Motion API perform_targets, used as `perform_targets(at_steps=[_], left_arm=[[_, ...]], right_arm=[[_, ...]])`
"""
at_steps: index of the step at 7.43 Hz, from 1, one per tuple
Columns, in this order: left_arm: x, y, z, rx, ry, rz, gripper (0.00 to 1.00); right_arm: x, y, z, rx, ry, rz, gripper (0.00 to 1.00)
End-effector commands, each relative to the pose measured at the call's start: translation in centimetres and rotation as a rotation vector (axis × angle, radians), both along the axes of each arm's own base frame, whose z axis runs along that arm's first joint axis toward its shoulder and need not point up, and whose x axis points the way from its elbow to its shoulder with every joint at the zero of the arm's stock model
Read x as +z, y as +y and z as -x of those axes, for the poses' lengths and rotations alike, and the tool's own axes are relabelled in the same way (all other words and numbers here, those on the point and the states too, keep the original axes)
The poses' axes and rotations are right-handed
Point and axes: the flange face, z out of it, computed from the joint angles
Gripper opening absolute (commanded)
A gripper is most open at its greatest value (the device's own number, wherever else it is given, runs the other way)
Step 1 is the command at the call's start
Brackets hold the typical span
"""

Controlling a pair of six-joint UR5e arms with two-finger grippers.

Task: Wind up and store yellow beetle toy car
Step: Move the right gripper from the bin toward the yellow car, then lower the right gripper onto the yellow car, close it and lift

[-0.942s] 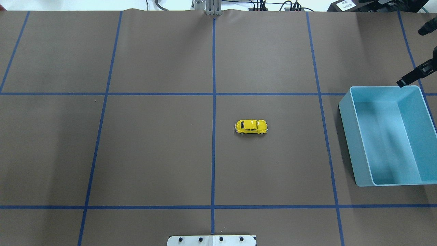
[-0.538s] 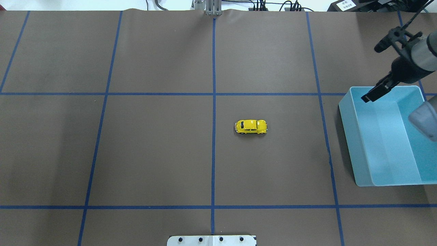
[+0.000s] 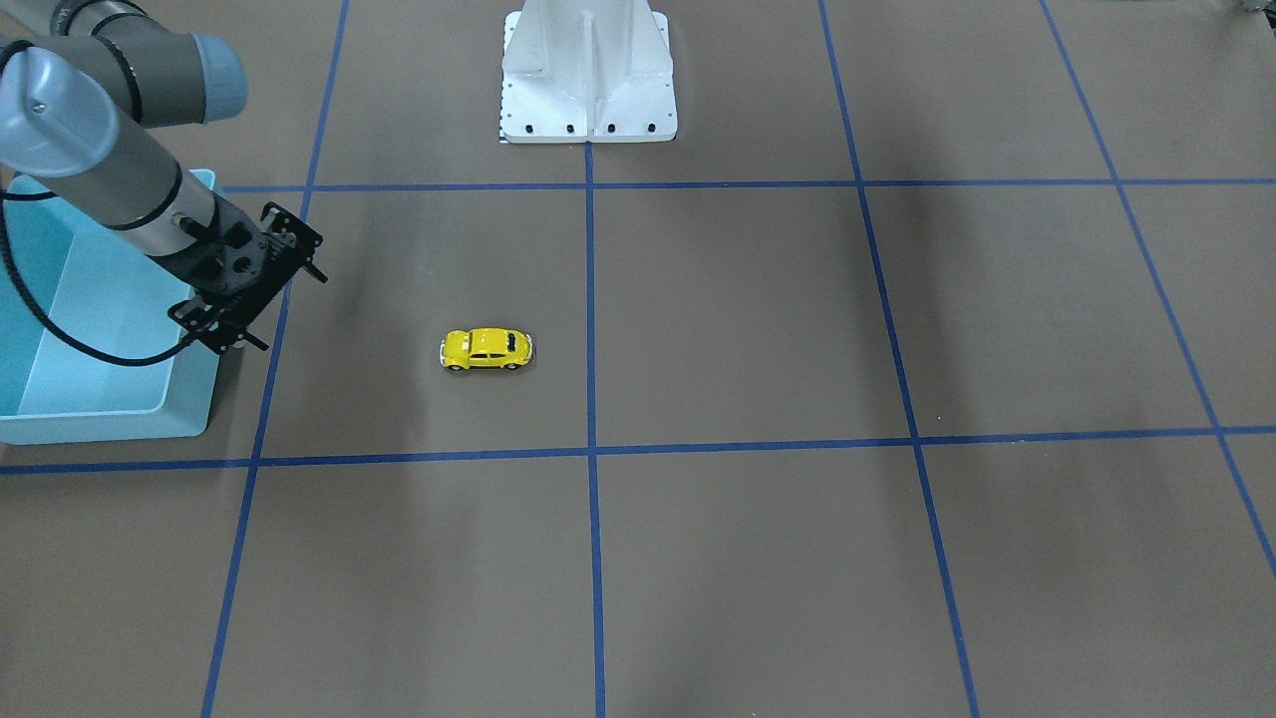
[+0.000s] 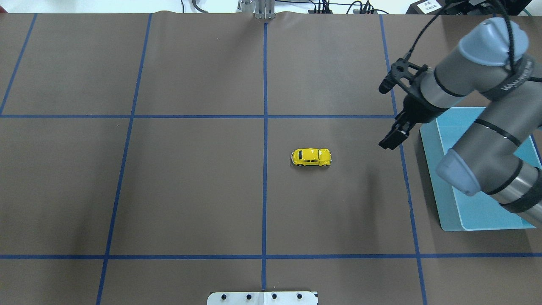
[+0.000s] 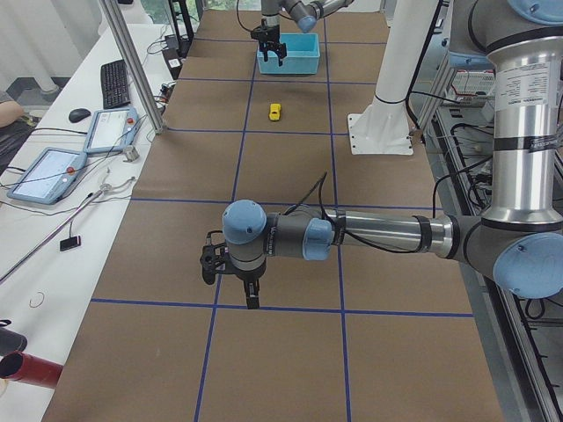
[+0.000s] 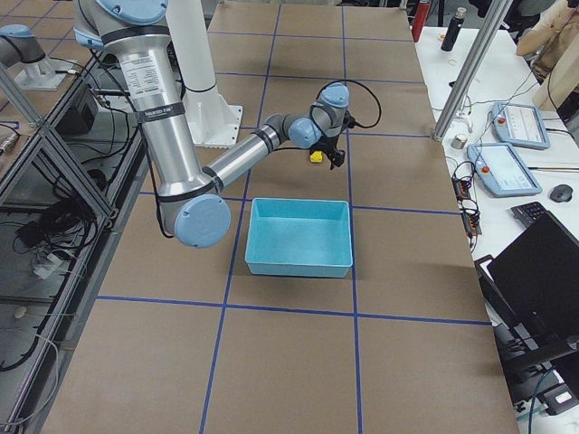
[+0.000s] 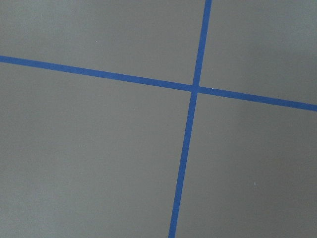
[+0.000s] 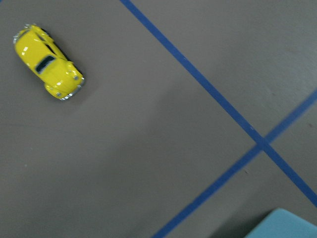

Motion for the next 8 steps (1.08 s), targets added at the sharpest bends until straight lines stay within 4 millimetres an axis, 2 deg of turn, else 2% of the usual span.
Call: perform_targets(at_steps=[1,2,3,4,5,6,7,8], left_arm=[[0.3,0.5,0.0,0.001,-0.001,0.009,1.00],[0.8,1.1,0.0,0.003,-0.001,0.019,1.00],[0.8,1.0,-0.1,0.005,-0.001,0.018,1.00],[1.0,1.1,0.0,0.004,-0.001,0.021,1.00],[1.1,1.1,0.0,0.004,-0.001,0.024,1.00],[1.4,1.2,0.0,0.004,-0.003,0.029,1.00],[1.8,1.3,0.0,0.005,-0.003,0.036,1.00],[2.2,1.3,0.0,0.006,-0.004,0.044,1.00]], right_arm=[[-7.2,1.6,6.9,-0.051,0.032,-0.090,1.00],[-7.5,2.9,9.9,-0.083,0.065,-0.129,1.00],[-7.9,3.5,11.4,-0.083,0.092,-0.178,1.00],[-7.1,3.3,12.6,-0.127,0.125,-0.249,1.00],[-7.8,2.6,13.1,-0.163,0.145,-0.337,1.00],[-7.4,2.1,13.8,-0.175,0.156,-0.343,1.00],[-8.2,1.3,15.4,-0.177,0.159,-0.338,1.00],[-7.5,0.5,16.5,-0.171,0.181,-0.330,1.00]])
